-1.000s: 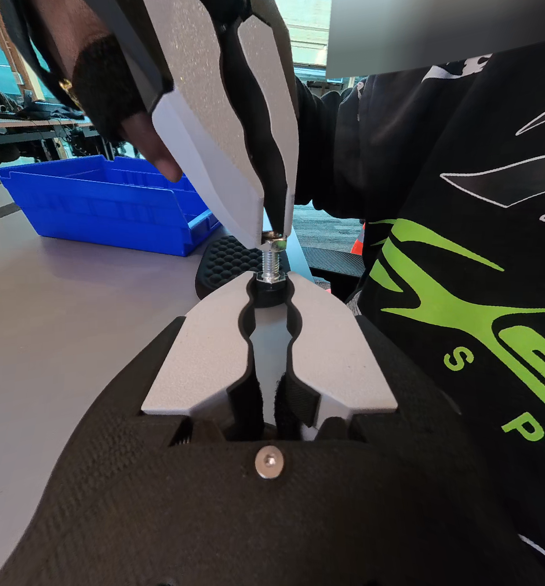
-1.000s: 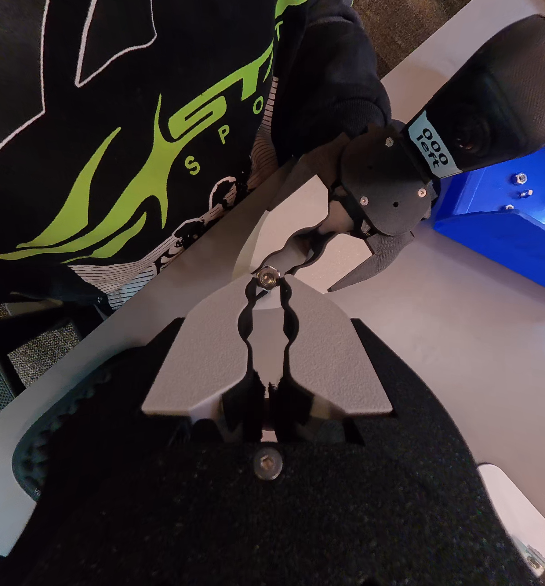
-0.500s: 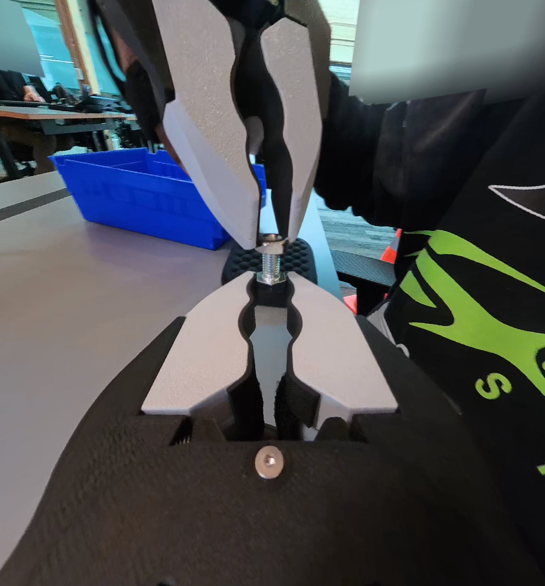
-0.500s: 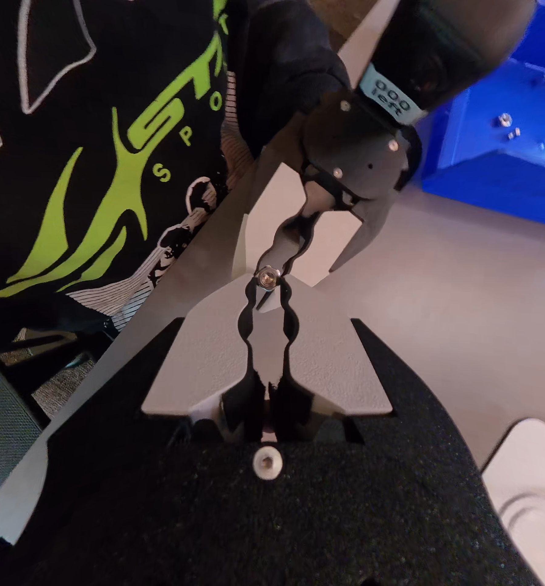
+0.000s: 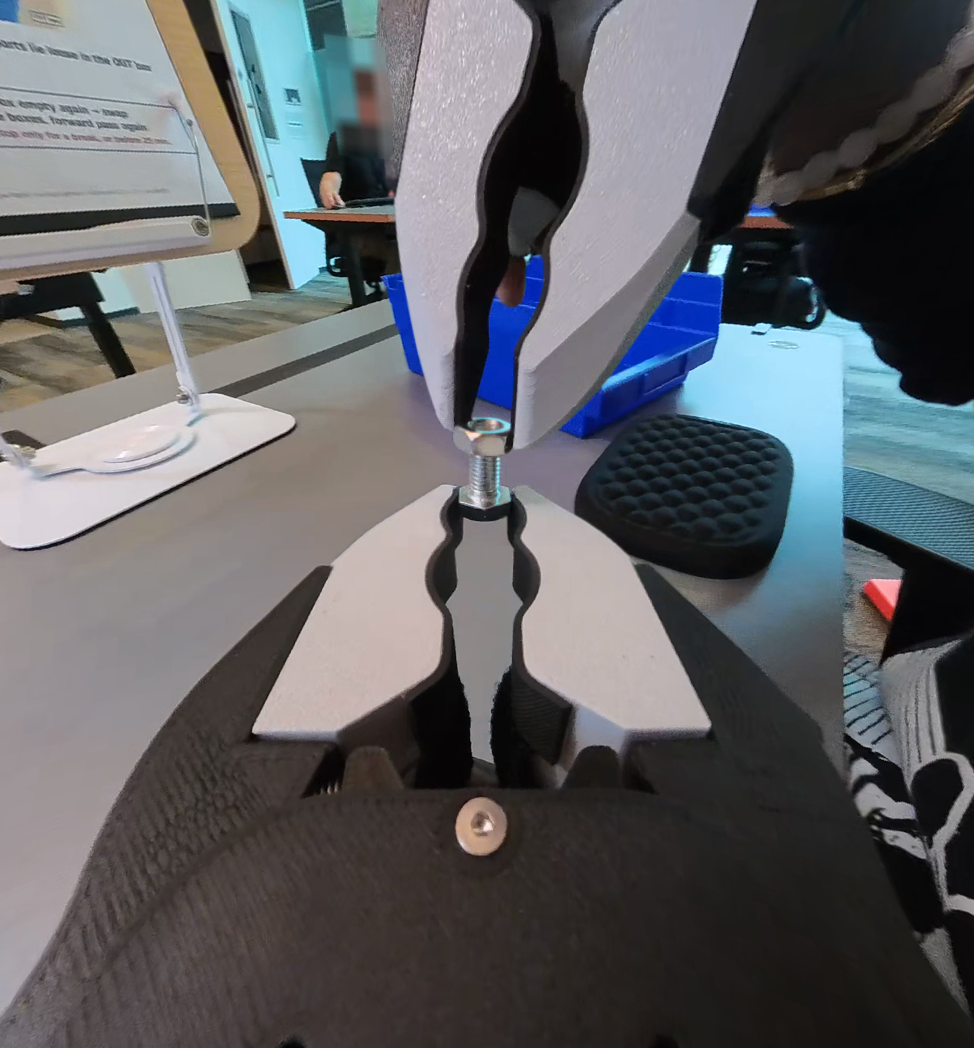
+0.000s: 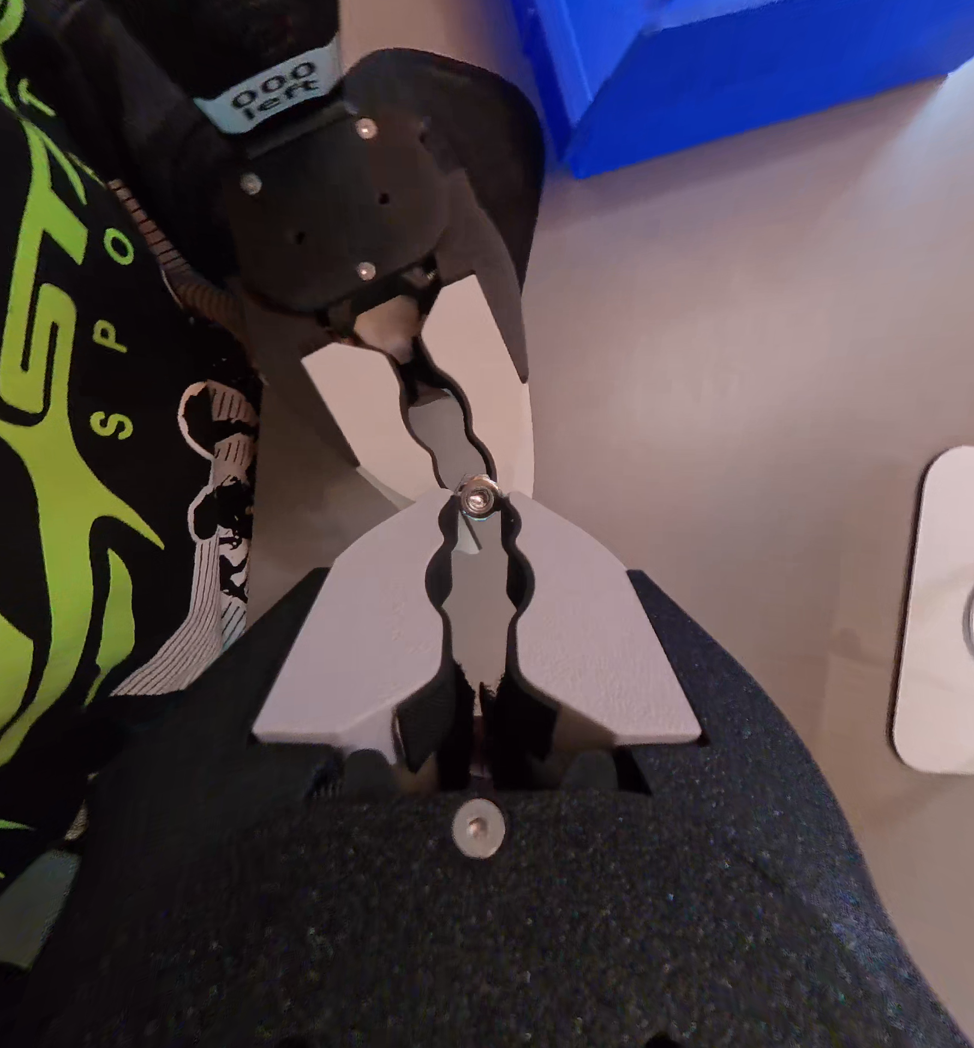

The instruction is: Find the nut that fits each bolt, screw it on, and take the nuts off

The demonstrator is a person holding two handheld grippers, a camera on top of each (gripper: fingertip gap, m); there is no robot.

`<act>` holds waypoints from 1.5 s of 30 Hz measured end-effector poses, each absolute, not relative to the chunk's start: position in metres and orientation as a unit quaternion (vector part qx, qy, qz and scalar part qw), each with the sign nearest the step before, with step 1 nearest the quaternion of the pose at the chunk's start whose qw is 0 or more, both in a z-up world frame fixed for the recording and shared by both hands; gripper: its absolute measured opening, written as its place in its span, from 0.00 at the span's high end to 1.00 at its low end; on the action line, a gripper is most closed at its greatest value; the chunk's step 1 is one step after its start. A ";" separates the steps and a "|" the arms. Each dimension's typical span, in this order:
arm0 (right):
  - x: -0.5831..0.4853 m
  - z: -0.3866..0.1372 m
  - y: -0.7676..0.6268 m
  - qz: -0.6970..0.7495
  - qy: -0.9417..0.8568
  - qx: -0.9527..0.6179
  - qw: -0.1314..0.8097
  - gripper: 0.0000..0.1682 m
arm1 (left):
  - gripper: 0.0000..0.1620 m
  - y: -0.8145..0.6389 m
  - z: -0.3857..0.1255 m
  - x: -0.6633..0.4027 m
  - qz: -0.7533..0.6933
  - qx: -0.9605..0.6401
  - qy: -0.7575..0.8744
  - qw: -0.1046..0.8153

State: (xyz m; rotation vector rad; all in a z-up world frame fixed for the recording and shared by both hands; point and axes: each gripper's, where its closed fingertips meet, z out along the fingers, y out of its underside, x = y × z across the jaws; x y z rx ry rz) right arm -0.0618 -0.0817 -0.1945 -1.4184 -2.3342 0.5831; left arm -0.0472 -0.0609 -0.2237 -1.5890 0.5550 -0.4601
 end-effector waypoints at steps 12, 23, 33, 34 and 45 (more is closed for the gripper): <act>-0.063 -0.183 -0.081 0.249 -0.781 -0.528 0.221 0.75 | 0.91 -0.065 -0.218 -0.046 -0.230 -0.683 0.249 0.647; -0.074 -0.170 -0.094 0.597 -0.518 -0.467 0.397 0.63 | 0.91 -0.072 -0.205 -0.047 -0.296 -0.640 0.255 0.662; -0.075 -0.177 -0.107 0.594 -0.526 -0.460 0.398 0.68 | 0.91 -0.071 -0.209 -0.046 -0.298 -0.645 0.259 0.654; -0.074 -0.177 -0.106 0.594 -0.524 -0.461 0.399 0.68 | 0.91 -0.071 -0.209 -0.046 -0.300 -0.645 0.257 0.654; -0.054 -0.179 -0.102 0.583 -0.513 -0.471 0.419 0.81 | 0.91 -0.071 -0.208 -0.047 -0.304 -0.645 0.252 0.654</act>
